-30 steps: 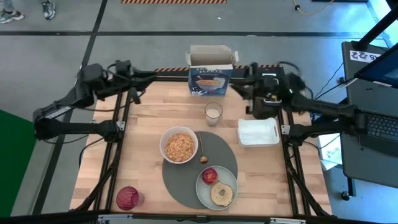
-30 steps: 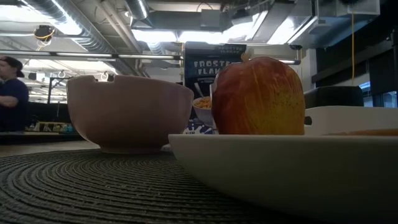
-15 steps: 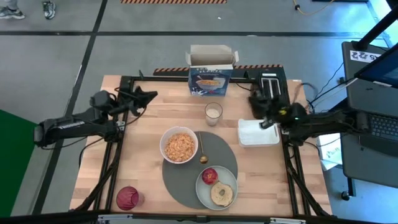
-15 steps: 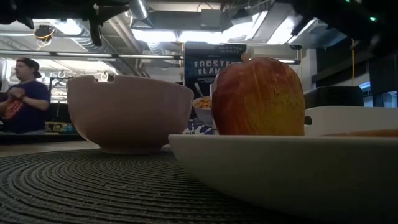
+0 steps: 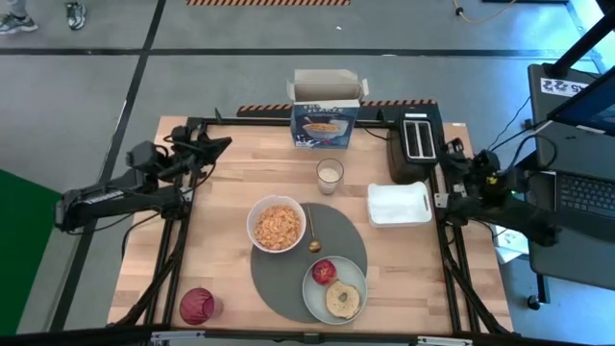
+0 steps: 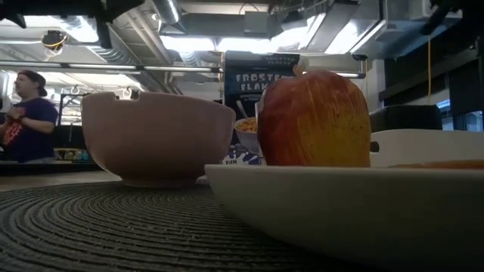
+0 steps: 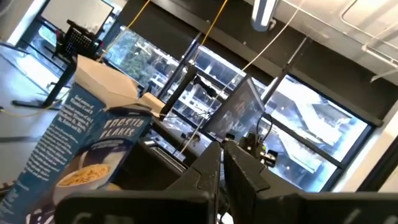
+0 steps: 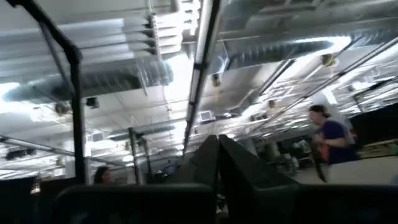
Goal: Arrange a breakfast setting
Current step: Return to Home Position
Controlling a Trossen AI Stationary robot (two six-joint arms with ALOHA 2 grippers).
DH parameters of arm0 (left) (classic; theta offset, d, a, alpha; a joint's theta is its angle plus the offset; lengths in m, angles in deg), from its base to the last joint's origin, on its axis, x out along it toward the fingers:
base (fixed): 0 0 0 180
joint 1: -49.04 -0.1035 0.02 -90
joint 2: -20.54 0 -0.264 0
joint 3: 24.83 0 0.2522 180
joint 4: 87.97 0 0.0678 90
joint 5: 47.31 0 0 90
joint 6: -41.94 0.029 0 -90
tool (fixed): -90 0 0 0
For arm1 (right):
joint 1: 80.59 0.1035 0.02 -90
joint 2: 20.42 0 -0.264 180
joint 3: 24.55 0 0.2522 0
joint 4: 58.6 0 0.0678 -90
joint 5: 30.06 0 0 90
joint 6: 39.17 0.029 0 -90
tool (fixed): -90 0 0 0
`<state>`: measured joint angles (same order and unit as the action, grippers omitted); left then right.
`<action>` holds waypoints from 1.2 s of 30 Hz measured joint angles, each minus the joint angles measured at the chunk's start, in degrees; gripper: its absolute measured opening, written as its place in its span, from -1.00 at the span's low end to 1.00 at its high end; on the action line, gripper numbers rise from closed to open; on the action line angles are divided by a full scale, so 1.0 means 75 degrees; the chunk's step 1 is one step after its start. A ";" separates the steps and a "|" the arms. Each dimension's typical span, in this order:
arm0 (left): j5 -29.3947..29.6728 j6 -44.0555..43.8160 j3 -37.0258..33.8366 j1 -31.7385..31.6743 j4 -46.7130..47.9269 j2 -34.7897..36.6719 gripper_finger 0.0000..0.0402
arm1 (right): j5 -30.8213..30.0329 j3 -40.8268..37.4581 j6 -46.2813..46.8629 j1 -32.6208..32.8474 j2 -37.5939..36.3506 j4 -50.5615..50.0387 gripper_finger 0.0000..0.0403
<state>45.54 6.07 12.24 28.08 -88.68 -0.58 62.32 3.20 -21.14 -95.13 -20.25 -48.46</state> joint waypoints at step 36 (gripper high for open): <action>0.1045 -0.1168 -0.2603 0.1746 0.0410 0.2783 -0.99 | -0.4185 -0.1230 -0.2862 0.4186 0.0006 0.0377 -0.97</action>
<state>53.38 -2.69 -7.28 41.17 -85.60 20.29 30.93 -6.03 -42.60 -63.73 -20.21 -45.63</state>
